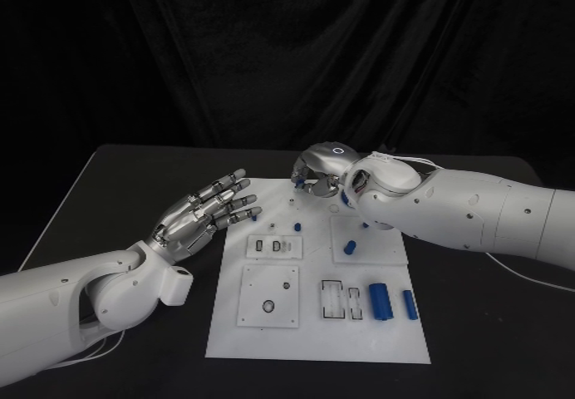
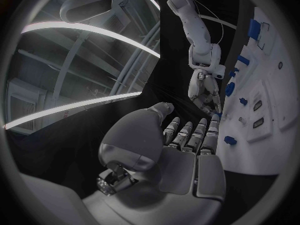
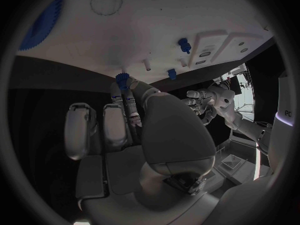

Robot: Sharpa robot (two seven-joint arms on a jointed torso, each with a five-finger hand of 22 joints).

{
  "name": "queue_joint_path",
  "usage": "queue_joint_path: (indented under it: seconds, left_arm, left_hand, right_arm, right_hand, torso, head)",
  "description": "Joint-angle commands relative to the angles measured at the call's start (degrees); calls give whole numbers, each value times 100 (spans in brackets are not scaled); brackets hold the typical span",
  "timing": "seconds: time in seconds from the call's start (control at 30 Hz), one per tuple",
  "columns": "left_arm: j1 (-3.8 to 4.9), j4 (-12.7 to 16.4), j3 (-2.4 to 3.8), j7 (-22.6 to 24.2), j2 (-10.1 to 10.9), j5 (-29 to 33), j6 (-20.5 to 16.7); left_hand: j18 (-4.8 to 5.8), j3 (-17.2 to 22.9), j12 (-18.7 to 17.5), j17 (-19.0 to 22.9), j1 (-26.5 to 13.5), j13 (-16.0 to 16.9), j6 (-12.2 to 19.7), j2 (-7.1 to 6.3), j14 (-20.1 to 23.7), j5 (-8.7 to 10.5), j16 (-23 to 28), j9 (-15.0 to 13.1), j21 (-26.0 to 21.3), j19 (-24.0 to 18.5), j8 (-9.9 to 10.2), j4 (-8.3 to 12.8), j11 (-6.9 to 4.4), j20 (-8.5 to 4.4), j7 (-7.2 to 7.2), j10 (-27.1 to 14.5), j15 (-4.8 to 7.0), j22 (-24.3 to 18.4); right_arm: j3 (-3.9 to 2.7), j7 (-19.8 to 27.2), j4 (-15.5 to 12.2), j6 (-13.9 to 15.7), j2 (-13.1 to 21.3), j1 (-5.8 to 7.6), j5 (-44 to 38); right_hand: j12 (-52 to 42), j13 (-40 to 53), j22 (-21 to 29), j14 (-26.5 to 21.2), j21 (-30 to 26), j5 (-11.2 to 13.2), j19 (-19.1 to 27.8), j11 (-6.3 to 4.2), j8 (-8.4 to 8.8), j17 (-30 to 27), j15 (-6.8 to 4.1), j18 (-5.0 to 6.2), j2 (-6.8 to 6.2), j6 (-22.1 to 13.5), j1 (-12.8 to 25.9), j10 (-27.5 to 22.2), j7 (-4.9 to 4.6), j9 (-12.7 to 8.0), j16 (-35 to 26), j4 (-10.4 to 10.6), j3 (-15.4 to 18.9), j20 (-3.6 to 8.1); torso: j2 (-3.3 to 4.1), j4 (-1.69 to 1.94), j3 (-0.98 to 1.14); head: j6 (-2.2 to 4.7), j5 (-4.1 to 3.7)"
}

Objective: Assemble the parts on the task board

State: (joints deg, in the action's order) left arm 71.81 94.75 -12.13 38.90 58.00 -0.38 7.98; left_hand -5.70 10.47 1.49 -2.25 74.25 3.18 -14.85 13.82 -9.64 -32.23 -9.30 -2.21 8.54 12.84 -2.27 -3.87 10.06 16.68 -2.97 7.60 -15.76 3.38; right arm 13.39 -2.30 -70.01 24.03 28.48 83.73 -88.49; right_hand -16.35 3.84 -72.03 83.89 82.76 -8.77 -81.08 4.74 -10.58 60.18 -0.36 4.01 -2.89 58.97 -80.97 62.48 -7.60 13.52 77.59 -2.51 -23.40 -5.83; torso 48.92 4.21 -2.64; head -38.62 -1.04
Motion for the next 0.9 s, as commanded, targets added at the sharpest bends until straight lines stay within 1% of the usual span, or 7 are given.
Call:
queue_joint_path:
  seconds: [0.03, 0.07, 0.17, 0.27, 0.57, 0.77, 0.9]
  left_arm:
    - [-4, -1, 3, 996, -25, 4, 102]
    - [-4, -4, 3, 995, -30, 4, 103]
    - [-4, -10, 3, 991, -35, 4, 104]
    - [-4, -18, 3, 983, -40, 4, 102]
    - [-4, -40, 3, 936, -63, 4, 110]
    - [-4, -60, 3, 913, -75, 4, 109]
    - [-4, -61, 3, 912, -76, 4, 109]
  left_hand:
    - [82, 39, 27, 3, -49, 3, -3, 0, 23, 11, 8, -2, -30, -14, -23, 10, 1, 8, -35, 47, 1, -9]
    - [82, 45, 26, 3, -51, 4, -3, 1, 25, 11, 9, -2, -29, -13, -22, 10, 2, 8, -32, 48, 1, -9]
    - [82, 45, 26, 3, -51, 4, -3, 1, 25, 11, 9, -2, -29, -13, -22, 10, 2, 8, -32, 48, 1, -9]
    - [82, 48, 25, 3, -52, 3, -1, 3, 27, 11, 10, -1, -29, -12, -21, 10, 3, 8, -31, 44, 1, -9]
    - [83, 64, 22, 4, -60, 2, 23, 5, 29, 16, 10, 3, -33, -18, -15, 11, 8, 9, -32, 38, -3, -12]
    - [84, 76, 19, 4, -66, -1, 33, 7, 32, 20, 11, 5, -36, -22, -11, 12, 12, 9, -35, 29, -6, -14]
    - [86, 88, 16, 4, -72, -1, 41, 8, 35, 22, 11, 6, -36, -22, -8, 13, 15, 10, -39, 24, -8, -14]
  right_arm:
    - [-6, 24, -27, -66, -2, -19, 0]
    - [-6, 22, -32, -71, -1, -20, 0]
    - [-6, 15, -35, -88, -2, -21, 0]
    - [-6, -12, -26, -119, -8, -26, 0]
    - [-6, -60, 8, -191, -41, -43, 0]
    - [-6, -151, 40, -345, -62, -52, 0]
    - [-6, -159, 83, -378, -82, -61, 0]
  right_hand:
    - [19, 2, -2, 42, -29, 12, 6, -71, 25, -5, -27, -12, -19, -43, 25, 121, -7, 5, -37, 43, -6, 35]
    - [31, 1, 11, 40, -36, 15, 14, -68, 31, -11, -25, -9, -19, -51, 27, 118, -9, 8, -41, 49, -6, 33]
    - [40, 1, 9, 40, -36, 16, 13, -67, 36, -12, -23, -10, -20, -56, 27, 116, -10, 9, -43, 52, -6, 32]
    - [72, 0, 35, 34, -51, 21, 28, -58, 51, -31, -17, -4, -26, -74, 36, 106, -17, 16, -55, 69, -1, 28]
    - [108, -1, 50, 31, -62, 32, 38, -50, 69, -31, -10, -1, -32, -94, 41, 97, -23, 25, -60, 86, 2, 21]
    - [247, -6, 85, 18, -92, 110, 63, -9, 136, -58, 23, 6, -43, -166, 58, 24, -53, 44, -86, 148, 1, -6]
    - [308, -6, 122, -1, -116, 144, 86, 14, 182, -111, 42, 14, -49, -220, 58, -17, -75, 41, -118, 172, -6, -23]
  torso:
    - [0, 7, -3]
    - [3, 14, -4]
    - [3, -11, 1]
    - [-1, -5, -5]
    - [-3, -1, -1]
    - [-3, -6, 2]
    - [-4, 2, -1]
  head:
    - [-5, -18]
    - [3, -28]
    - [7, -14]
    - [-5, -23]
    - [-14, -29]
    - [-33, -34]
    - [-42, -38]
